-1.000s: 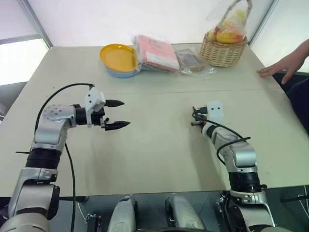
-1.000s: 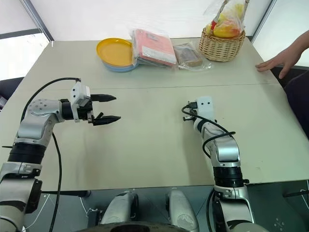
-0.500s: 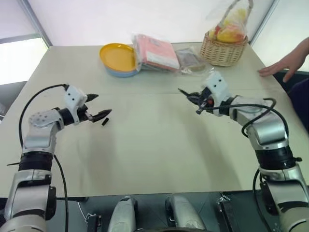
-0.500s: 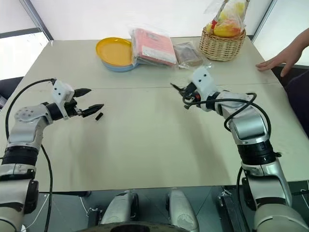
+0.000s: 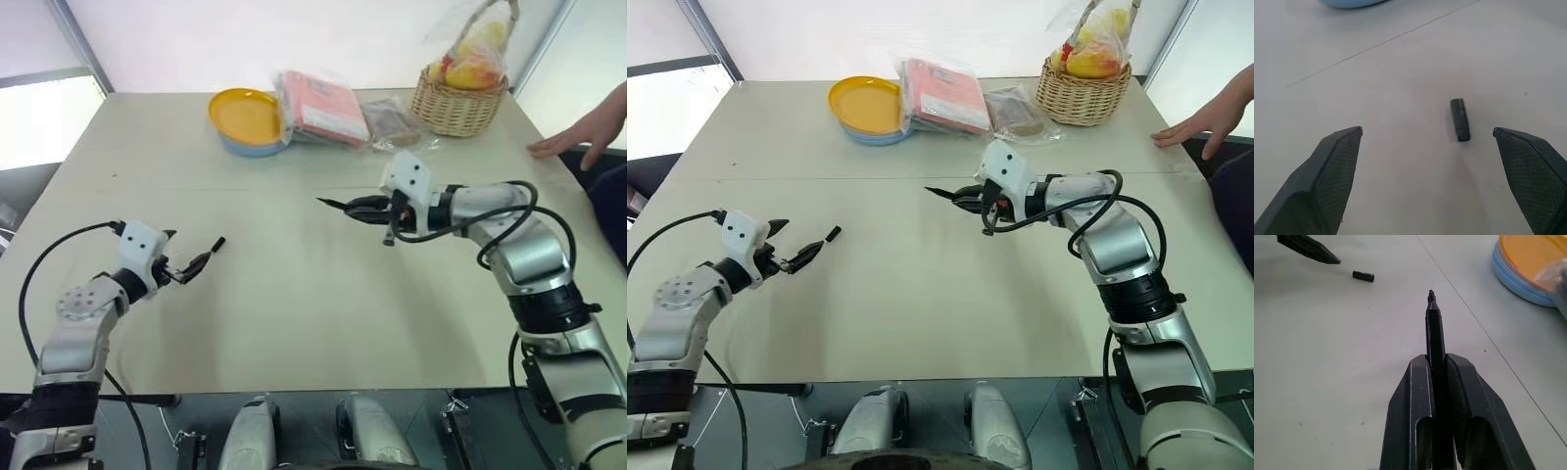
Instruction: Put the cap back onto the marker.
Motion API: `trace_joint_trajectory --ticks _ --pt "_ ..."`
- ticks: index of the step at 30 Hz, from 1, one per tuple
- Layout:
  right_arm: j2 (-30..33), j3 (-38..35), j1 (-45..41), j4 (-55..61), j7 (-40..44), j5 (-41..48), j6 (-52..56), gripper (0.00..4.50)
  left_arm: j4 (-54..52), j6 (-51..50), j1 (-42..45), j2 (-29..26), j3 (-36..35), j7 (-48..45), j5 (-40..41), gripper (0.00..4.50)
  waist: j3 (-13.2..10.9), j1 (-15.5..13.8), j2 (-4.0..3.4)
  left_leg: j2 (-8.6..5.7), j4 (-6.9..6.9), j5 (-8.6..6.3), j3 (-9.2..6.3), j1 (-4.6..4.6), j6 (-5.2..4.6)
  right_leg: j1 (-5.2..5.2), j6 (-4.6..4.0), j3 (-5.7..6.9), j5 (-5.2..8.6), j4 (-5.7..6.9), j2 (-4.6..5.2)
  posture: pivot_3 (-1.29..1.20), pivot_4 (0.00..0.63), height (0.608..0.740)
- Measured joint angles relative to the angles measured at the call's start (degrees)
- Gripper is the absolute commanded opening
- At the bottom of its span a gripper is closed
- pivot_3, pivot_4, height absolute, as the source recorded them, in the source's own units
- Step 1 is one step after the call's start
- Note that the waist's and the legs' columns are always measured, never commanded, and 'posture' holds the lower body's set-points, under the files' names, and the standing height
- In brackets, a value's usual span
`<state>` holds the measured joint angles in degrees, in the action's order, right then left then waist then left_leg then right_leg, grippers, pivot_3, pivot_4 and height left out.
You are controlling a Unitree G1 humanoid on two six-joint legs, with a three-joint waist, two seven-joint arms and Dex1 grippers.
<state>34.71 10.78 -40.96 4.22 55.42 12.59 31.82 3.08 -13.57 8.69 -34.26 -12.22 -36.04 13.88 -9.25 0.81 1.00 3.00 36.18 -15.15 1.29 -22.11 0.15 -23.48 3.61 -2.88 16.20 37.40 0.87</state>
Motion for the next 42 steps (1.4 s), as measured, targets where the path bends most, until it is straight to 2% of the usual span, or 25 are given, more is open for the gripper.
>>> trace_joint_trajectory --ticks 9,21,24,29,30,31,38,42 --pt "-2.02 0.13 1.74 0.10 -2.40 -0.03 0.80 0.03 0.68 -0.69 -0.01 4.58 2.45 3.89 -2.00 4.50 0.00 0.02 0.00 -0.03 -0.01 0.00 0.02 0.00 0.00 0.00 0.00 0.00 0.00 -0.01 0.00 0.00 0.150 0.740" --pt "-2.18 -0.20 4.61 2.80 -6.52 0.01 3.17 0.03 4.01 -2.29 3.21 6.54 3.76 4.96 -2.13 4.50 0.01 0.00 0.00 -0.08 -0.01 0.00 0.01 0.11 0.01 0.10 0.00 0.00 0.00 0.00 -0.03 0.00 0.150 0.740" --pt "-2.17 -0.42 5.03 2.89 -7.31 0.01 3.90 0.00 4.92 -2.31 3.88 7.17 4.03 4.16 -1.92 3.59 0.02 -0.16 -0.01 -0.12 -0.01 0.00 0.01 0.19 0.01 0.20 -0.01 0.00 0.00 0.00 -0.03 0.00 0.150 0.740" --pt "-2.13 -0.59 5.19 2.95 -8.23 0.01 4.40 0.00 4.89 -2.99 4.10 7.83 5.19 1.95 -0.92 0.98 0.02 -0.02 -0.01 -0.14 -0.03 0.01 0.05 0.48 0.02 0.42 -0.02 -0.01 0.00 0.00 -0.04 0.00 0.150 0.740" --pt "-2.10 -0.61 5.25 2.96 -8.38 0.02 4.43 0.00 4.86 -3.14 4.11 7.82 5.20 1.89 -0.86 0.31 0.02 0.02 -0.01 -0.13 -0.04 0.01 0.05 0.54 0.02 0.46 -0.02 -0.02 0.00 0.00 -0.04 0.00 0.150 0.740" --pt "-2.02 -0.77 5.37 2.95 -8.46 0.02 4.47 0.00 4.83 -3.26 4.13 7.81 5.15 1.90 -0.85 0.09 0.02 0.05 -0.01 -0.13 -0.06 0.01 0.05 0.59 0.02 0.50 -0.02 -0.02 0.01 0.00 -0.04 0.00 0.150 0.740" --pt "-1.61 -1.78 6.06 2.95 -8.43 0.02 4.48 0.00 6.64 -2.81 5.38 7.70 5.32 1.07 -0.91 0.09 0.02 -0.09 -0.01 -0.14 -0.04 0.01 0.04 0.62 0.02 0.56 -0.02 -0.02 0.01 -0.01 -0.09 0.00 0.150 0.740" --pt "-0.73 -1.77 6.07 2.75 -7.53 -0.07 3.81 0.00 10.51 -1.13 8.18 6.47 6.09 -3.69 -0.59 0.09 0.02 -0.08 0.00 -0.16 -0.03 0.01 0.04 0.61 0.02 0.57 -0.05 0.01 0.02 -0.04 -0.13 0.00 0.150 0.740"
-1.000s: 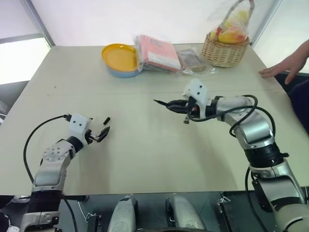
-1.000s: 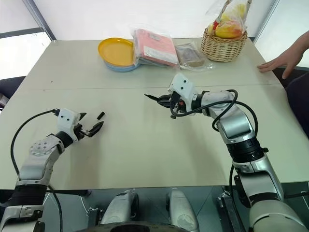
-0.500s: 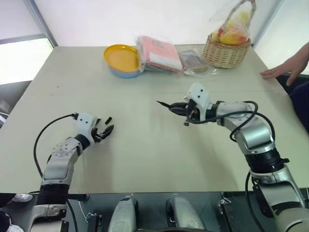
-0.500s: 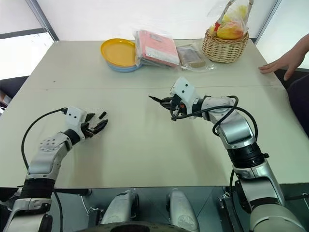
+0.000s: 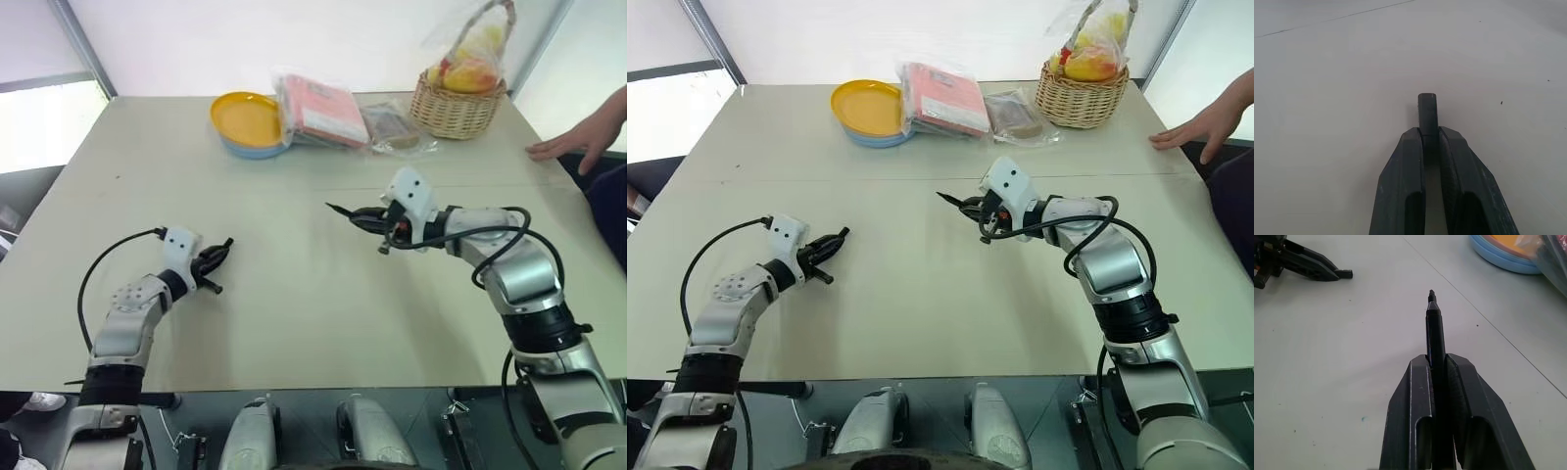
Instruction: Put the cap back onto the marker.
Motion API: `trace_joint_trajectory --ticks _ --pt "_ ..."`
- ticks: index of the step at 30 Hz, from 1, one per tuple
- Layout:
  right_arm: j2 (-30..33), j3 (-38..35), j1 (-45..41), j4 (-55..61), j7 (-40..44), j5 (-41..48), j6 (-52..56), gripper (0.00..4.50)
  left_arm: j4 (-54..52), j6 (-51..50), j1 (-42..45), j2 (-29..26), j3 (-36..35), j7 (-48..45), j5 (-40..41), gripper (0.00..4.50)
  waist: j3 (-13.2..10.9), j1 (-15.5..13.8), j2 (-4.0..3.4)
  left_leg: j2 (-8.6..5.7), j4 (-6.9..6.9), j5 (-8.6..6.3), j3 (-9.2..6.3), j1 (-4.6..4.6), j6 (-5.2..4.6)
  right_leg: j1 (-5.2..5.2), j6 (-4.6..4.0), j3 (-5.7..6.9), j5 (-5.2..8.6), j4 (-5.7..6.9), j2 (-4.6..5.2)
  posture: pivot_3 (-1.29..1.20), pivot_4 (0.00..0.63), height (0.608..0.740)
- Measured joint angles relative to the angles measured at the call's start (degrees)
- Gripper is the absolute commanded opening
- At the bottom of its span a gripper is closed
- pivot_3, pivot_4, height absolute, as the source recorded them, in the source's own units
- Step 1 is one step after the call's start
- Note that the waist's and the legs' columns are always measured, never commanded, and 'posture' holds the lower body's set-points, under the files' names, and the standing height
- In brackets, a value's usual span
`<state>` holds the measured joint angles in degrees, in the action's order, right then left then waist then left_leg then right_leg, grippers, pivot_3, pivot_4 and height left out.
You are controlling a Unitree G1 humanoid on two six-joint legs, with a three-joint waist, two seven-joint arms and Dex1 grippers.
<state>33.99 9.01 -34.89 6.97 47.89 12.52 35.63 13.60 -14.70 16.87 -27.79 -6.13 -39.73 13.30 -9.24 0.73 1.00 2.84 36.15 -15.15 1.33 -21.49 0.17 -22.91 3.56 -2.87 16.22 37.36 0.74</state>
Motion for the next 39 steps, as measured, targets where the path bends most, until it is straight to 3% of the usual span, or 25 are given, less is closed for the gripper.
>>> trace_joint_trajectory --ticks 8,11,19,30,39 --pt "4.06 2.10 -2.48 -5.59 7.94 -1.92 -7.49 0.00 5.80 0.34 13.33 -6.92 1.37 -20.71 5.05 0.09 -0.06 0.18 0.06 -0.02 -0.07 0.00 0.08 -0.21 0.00 -0.25 0.03 0.00 -0.01 -0.04 -0.10 0.00 0.150 0.740" --pt "7.10 3.49 -4.33 -8.09 14.44 -2.46 -12.15 0.00 10.69 1.13 21.31 -9.46 5.21 -30.62 4.74 0.09 -0.06 0.18 0.06 -0.03 -0.05 0.00 0.08 -0.35 0.00 -0.36 0.03 0.02 -0.01 -0.08 -0.17 0.00 0.150 0.740" --pt "8.12 3.78 -9.13 -12.74 23.45 -2.74 -17.01 0.00 17.43 7.46 30.09 -8.62 12.61 -44.37 1.29 0.09 -0.07 0.31 0.04 0.00 0.00 0.00 0.07 -0.72 -0.02 -0.70 0.05 0.01 -0.01 -0.11 -0.22 0.00 0.150 0.740" --pt "7.38 3.79 -10.66 -11.56 25.96 -2.62 -16.18 0.00 21.39 14.01 34.10 -2.93 14.48 -47.63 -0.34 0.09 -0.07 0.14 0.04 0.00 0.06 0.00 0.04 -0.78 -0.02 -0.72 0.06 0.02 -0.01 -0.09 -0.20 0.00 0.150 0.740" --pt "5.72 4.01 -10.66 -11.56 25.62 -2.71 -16.14 0.00 21.76 14.30 35.05 -1.85 14.41 -47.45 -0.35 0.09 -0.07 0.10 0.04 0.00 0.08 0.00 0.04 -0.78 -0.02 -0.71 0.06 0.02 -0.01 -0.06 -0.20 0.00 0.150 0.740"
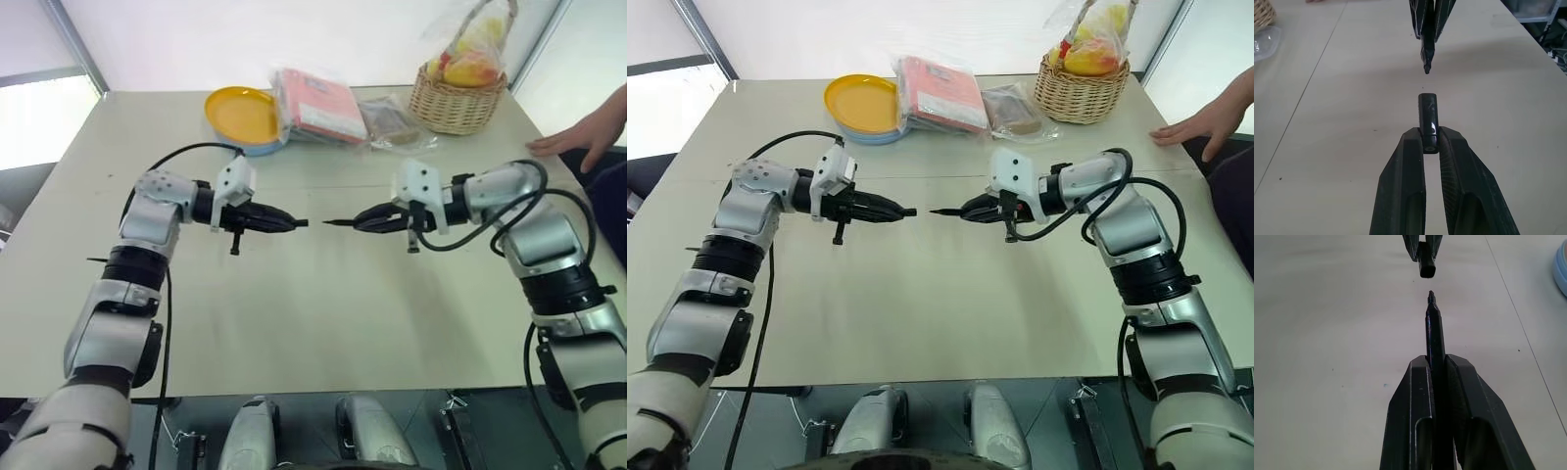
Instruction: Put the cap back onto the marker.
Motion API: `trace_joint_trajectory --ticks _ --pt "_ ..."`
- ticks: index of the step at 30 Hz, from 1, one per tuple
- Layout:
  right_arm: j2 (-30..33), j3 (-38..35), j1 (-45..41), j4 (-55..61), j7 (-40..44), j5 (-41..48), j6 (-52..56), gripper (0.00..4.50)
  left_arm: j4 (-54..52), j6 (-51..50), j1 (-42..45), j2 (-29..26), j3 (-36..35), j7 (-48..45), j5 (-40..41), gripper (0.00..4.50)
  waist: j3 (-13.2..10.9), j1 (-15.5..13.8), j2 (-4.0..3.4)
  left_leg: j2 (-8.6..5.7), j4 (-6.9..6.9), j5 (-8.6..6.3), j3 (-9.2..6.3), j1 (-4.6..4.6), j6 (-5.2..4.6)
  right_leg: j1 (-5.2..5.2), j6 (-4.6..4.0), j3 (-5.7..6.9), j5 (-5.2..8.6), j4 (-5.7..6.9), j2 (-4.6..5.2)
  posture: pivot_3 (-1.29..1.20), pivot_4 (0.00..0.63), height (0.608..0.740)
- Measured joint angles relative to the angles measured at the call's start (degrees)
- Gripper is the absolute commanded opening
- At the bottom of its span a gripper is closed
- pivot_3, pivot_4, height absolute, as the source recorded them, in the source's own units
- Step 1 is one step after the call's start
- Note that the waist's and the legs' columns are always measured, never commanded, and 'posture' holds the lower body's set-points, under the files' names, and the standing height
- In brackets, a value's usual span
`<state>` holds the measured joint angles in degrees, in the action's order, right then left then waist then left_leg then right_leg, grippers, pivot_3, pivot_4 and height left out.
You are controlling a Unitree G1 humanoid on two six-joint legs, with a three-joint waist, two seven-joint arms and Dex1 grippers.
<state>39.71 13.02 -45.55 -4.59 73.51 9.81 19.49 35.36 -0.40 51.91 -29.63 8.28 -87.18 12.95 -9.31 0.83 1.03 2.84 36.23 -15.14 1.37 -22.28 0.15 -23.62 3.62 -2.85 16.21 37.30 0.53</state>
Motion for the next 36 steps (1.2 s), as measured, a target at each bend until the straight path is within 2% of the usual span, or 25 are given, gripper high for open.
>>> trace_joint_trajectory --ticks 24,32,36 --pt "-1.12 0.16 0.01 0.13 -0.97 -0.13 0.61 0.00 1.84 2.31 0.45 3.59 -0.06 2.72 -1.50 0.09 0.00 -0.01 -0.01 0.00 0.05 0.00 -0.02 0.00 0.00 0.01 0.00 0.01 0.00 0.06 0.00 0.00 0.150 0.740" --pt "-1.44 0.16 0.01 0.13 -0.97 -0.20 0.81 0.00 1.82 1.89 0.44 4.02 -0.05 2.04 -1.52 0.09 0.00 -0.01 -0.01 0.00 0.07 0.00 -0.02 0.00 0.00 0.01 0.00 0.01 0.00 0.09 -0.01 0.00 0.150 0.740" --pt "-2.71 0.35 -0.12 0.56 -1.15 -0.08 0.16 0.00 0.25 1.76 0.44 6.12 1.31 -0.06 -1.33 0.09 0.01 -0.10 -0.01 -0.01 0.11 0.00 -0.03 -0.03 0.01 0.02 0.01 0.02 0.00 0.09 0.00 0.00 0.150 0.740"
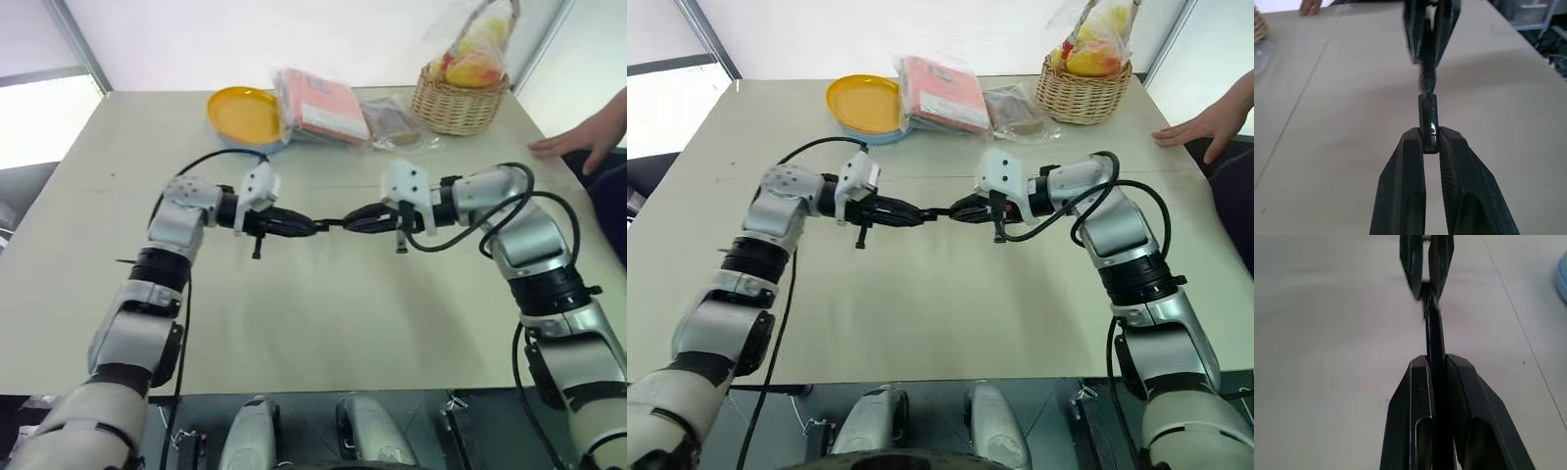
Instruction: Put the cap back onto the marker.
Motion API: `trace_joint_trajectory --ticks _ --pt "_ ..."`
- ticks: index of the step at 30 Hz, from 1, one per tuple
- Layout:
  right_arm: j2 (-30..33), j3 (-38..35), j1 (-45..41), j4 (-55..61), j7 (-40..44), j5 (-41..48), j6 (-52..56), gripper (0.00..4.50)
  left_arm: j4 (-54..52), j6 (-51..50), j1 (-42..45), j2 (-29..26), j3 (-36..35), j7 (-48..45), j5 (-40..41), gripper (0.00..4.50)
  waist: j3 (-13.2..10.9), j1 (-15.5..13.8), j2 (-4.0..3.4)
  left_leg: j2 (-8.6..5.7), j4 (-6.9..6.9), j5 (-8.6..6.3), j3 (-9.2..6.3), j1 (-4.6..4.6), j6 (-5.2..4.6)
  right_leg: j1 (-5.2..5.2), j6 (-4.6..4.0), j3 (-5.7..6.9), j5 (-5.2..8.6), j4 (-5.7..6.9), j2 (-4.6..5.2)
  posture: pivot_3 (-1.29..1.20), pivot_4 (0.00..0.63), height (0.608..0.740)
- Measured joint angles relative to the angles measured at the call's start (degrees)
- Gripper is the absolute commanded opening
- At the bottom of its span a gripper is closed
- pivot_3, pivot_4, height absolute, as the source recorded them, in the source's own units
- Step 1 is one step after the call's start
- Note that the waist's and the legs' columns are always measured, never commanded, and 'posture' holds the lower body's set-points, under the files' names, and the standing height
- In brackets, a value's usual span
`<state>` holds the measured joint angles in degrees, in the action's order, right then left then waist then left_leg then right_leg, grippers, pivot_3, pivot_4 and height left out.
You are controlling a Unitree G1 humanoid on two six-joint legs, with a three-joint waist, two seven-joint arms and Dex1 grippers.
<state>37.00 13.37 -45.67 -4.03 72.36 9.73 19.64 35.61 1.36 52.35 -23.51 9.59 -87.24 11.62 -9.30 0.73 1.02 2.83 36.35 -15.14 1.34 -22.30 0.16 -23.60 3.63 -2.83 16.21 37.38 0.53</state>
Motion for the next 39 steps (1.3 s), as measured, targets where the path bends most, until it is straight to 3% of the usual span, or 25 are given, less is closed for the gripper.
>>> trace_joint_trajectory --ticks 21,39 --pt "1.33 -0.08 1.17 0.04 -0.03 -0.77 -0.30 0.00 -2.01 -0.88 0.18 -5.03 -1.95 -0.56 0.90 0.09 0.00 0.10 -0.01 0.00 0.02 0.00 -0.01 0.03 0.00 0.01 0.00 0.00 0.00 0.05 -0.01 0.00 0.150 0.740" --pt "1.29 -0.08 1.13 -0.33 -0.28 -0.80 -0.35 0.00 0.30 2.16 -0.26 -5.55 -1.50 -0.70 -0.04 0.09 0.01 0.08 -0.01 0.00 0.06 0.00 -0.01 0.03 0.00 0.01 0.00 0.00 0.00 0.07 -0.01 0.00 0.150 0.740"
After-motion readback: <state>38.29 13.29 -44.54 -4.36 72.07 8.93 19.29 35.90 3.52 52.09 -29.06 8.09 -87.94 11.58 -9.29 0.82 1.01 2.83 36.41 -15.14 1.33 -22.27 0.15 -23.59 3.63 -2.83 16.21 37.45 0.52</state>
